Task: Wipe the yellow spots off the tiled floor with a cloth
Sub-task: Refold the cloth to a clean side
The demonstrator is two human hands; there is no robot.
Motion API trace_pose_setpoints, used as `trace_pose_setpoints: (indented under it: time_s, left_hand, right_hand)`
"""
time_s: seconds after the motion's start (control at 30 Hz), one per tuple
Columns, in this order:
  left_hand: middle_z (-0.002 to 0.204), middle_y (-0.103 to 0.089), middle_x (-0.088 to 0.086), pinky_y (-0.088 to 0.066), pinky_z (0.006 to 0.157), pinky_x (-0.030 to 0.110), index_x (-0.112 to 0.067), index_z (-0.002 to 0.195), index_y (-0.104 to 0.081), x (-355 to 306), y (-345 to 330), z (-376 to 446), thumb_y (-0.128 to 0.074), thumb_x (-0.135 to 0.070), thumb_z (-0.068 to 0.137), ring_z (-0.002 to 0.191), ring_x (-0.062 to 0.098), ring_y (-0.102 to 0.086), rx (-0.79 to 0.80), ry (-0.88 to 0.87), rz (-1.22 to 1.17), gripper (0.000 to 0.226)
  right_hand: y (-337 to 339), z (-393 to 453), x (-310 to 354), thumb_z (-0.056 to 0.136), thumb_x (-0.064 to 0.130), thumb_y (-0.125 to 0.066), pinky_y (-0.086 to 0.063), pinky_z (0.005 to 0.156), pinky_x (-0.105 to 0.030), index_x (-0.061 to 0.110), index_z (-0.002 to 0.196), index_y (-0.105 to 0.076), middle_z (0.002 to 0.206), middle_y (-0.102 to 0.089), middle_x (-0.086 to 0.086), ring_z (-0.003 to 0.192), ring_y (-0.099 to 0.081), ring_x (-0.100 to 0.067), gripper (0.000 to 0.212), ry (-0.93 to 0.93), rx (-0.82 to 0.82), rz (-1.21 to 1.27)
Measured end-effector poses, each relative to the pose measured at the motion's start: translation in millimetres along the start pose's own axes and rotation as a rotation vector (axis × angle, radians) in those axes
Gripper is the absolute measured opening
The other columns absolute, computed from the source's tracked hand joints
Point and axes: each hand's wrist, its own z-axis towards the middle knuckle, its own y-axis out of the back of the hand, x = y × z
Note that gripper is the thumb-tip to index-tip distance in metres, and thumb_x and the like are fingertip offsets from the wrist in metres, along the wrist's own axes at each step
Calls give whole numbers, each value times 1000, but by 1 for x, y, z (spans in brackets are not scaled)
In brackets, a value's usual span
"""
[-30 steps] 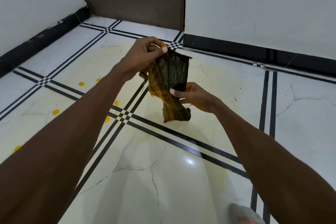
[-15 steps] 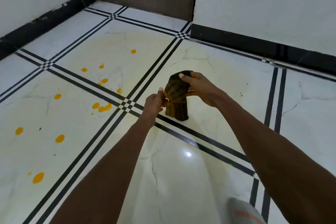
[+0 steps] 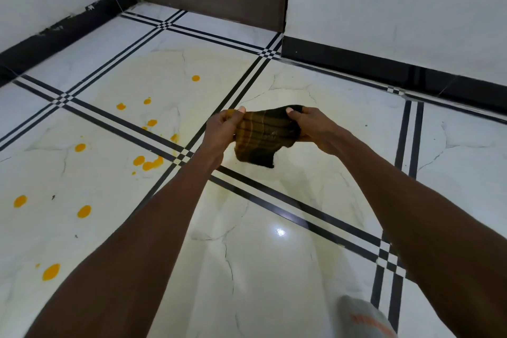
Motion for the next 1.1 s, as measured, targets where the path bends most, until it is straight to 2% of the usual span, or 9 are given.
trace_pose_setpoints:
  time_s: [0.1,0.23,0.33,0.47,0.57,0.67,0.73,0.9,1.1]
  left_hand:
    - [109,-76,12,-61,94,45,-10,110,-70,-6,0,6,-70,-38,96,101,24,-74,-52,50,68,31]
    - [112,-68,13,-56,57,25,-9,130,-49,-23,0,7,-74,-37,94,96,20,-70,-141,62,143,52]
    - [119,-63,15,-54,62,31,-13,133,-38,-35,9,9,-77,-38,91,103,24,-66,-142,60,90,62]
    - [114,-71,13,-58,79,31,-12,126,-57,-46,20,1,-85,-28,84,98,20,-72,59,-63,42,53]
    - [108,-73,6,-59,80,29,-13,119,-70,-46,27,-1,-90,-22,77,98,18,-72,157,-160,235,47]
    - [116,-74,9,-61,91,37,-12,119,-72,-41,28,-2,-93,-15,71,109,24,-71,195,-205,470,52]
    - [117,-71,6,-58,94,34,-10,121,-73,-37,24,-3,-93,-12,71,109,23,-67,175,-244,669,53]
    - [109,-66,6,-46,87,27,-8,121,-74,-28,20,-3,-88,-11,78,102,20,-61,80,-354,884,46]
    - [82,-68,1,-36,61,14,-8,102,-82,-23,24,-1,-82,-27,86,77,15,-60,45,-403,888,25]
  right_hand:
    - [0,0,-2,106,29,-59,-60,88,-38,4,136,-59,129,-66,-12,108,-67,-24,39,-116,-9,102]
    - [4,-1,12,93,28,-77,-59,87,-39,-1,132,-57,119,-68,-11,111,-67,-27,52,-147,22,51]
    - [11,-4,26,86,14,-84,-56,76,-32,14,148,-44,127,-61,-10,105,-63,-23,74,-78,66,101]
    - [17,-10,36,85,9,-83,-55,86,-28,13,133,-65,126,-68,-9,122,-62,-26,52,66,156,-55]
    - [16,-13,37,80,6,-86,-53,83,-23,8,126,-69,115,-70,-5,119,-63,-25,48,146,152,-236]
    - [4,-12,33,79,8,-88,-52,91,-27,7,133,-67,123,-70,-8,112,-62,-22,58,229,73,-633]
    - [-3,-9,28,81,8,-87,-49,95,-29,6,136,-66,129,-69,-12,113,-62,-23,59,254,23,-797]
    - [-11,1,11,97,6,-70,-46,96,-30,3,136,-66,132,-68,-17,123,-62,-31,40,286,-23,-876]
    - [-10,12,-1,105,10,-59,-42,77,-32,-3,119,-73,106,-67,-19,91,-56,-25,24,257,9,-897]
